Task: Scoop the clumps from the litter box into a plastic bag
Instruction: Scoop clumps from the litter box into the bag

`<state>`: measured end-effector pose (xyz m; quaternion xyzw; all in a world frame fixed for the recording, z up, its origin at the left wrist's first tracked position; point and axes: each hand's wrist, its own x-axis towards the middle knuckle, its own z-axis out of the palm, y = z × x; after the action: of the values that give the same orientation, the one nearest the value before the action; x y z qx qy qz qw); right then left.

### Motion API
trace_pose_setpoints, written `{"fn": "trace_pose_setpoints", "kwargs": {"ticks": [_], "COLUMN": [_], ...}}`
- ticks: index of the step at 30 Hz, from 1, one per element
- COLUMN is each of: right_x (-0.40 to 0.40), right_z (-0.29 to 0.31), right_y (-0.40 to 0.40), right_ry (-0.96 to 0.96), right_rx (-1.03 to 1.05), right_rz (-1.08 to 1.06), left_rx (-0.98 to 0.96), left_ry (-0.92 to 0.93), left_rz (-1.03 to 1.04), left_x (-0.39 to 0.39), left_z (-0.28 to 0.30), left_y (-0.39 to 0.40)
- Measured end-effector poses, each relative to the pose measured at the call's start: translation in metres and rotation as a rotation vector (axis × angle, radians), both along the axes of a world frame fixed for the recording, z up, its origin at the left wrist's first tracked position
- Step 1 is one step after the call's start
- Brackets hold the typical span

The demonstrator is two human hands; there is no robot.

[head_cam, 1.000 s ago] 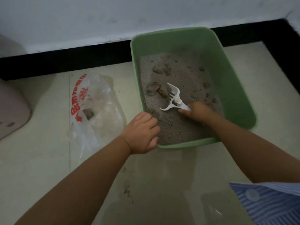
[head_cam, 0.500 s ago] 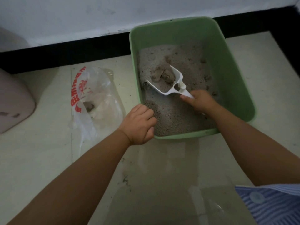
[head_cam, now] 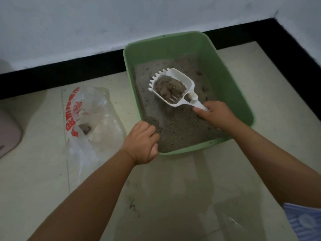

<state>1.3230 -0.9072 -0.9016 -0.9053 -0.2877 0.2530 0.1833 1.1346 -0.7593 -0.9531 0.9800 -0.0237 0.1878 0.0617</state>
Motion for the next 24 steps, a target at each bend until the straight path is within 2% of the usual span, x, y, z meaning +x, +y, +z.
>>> {"fn": "trace_pose_setpoints", "kwargs": {"ticks": [3, 7, 13, 20, 22, 24], "right_x": [-0.005, -0.012, -0.012, -0.013, -0.016, -0.022], "right_z": [0.001, 0.0, -0.001, 0.001, 0.003, 0.008], "right_y": [-0.001, 0.003, 0.005, -0.003, -0.003, -0.001], "right_ry": [-0.038, 0.034, 0.037, 0.033, 0.05, 0.065], "right_rx": [-0.012, 0.035, 0.051, 0.005, -0.003, -0.024], "right_rz": [-0.006, 0.005, -0.002, -0.007, -0.014, -0.009], "left_rx": [0.009, 0.005, 0.022, 0.082, 0.075, 0.064], "left_ry": [0.02, 0.039, 0.072, 0.072, 0.104, 0.18], "left_rz": [0.014, 0.028, 0.038, 0.026, 0.076, 0.228], "left_x": [-0.002, -0.001, -0.002, -0.004, -0.01, -0.022], "left_z": [0.0, 0.002, 0.005, 0.007, 0.012, 0.021], "left_y": [-0.002, -0.003, -0.003, -0.002, -0.002, 0.004]}}
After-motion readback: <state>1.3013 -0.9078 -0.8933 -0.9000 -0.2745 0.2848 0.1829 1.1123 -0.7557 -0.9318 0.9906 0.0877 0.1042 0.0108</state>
